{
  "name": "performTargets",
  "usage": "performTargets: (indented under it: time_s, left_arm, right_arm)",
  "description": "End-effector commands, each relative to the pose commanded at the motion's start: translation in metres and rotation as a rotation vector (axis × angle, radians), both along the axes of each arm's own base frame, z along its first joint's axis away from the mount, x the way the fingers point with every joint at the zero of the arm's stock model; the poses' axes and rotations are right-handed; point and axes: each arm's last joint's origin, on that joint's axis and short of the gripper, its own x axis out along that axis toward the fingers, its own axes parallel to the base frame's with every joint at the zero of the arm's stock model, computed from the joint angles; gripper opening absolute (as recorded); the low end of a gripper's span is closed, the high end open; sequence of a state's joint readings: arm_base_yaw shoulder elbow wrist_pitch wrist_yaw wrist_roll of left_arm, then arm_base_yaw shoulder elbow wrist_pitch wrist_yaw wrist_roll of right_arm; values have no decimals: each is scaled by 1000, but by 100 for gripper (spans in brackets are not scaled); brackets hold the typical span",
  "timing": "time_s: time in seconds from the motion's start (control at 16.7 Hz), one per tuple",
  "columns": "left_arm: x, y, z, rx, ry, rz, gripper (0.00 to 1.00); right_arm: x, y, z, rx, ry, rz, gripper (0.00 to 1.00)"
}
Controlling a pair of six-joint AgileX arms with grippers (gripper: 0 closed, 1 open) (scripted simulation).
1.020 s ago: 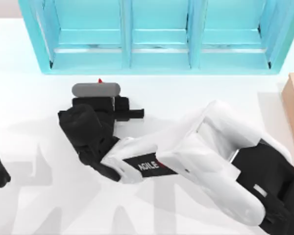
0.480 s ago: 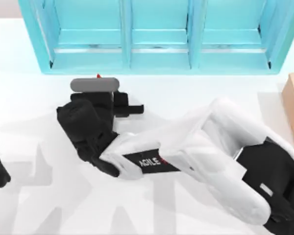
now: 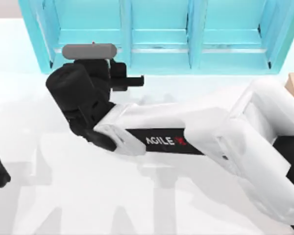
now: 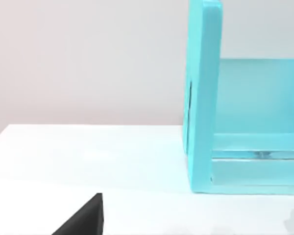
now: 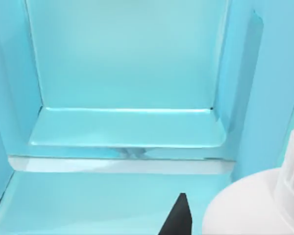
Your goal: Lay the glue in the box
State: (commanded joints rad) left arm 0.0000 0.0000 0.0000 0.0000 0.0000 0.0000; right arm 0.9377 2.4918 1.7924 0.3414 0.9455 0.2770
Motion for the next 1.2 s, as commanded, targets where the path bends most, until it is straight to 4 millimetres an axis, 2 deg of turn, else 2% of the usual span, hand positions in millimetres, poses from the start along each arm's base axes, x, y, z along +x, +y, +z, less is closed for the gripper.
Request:
performTargets:
  time_s: [0.42,0.66,0.96,1.2]
  left_arm:
    - [0,0,0,0,0,0,100]
    - [0,0,0,0,0,0,100]
    - [0,0,0,0,0,0,100]
    - [0,0,0,0,0,0,100]
  right_arm:
    - [2,-1,4,3,4,16,0]
    - [11,-13,11,-72,78,165,0]
    - [36,-51,22,-228,234,515,0]
    - [60,-106,30,-346,354,839,0]
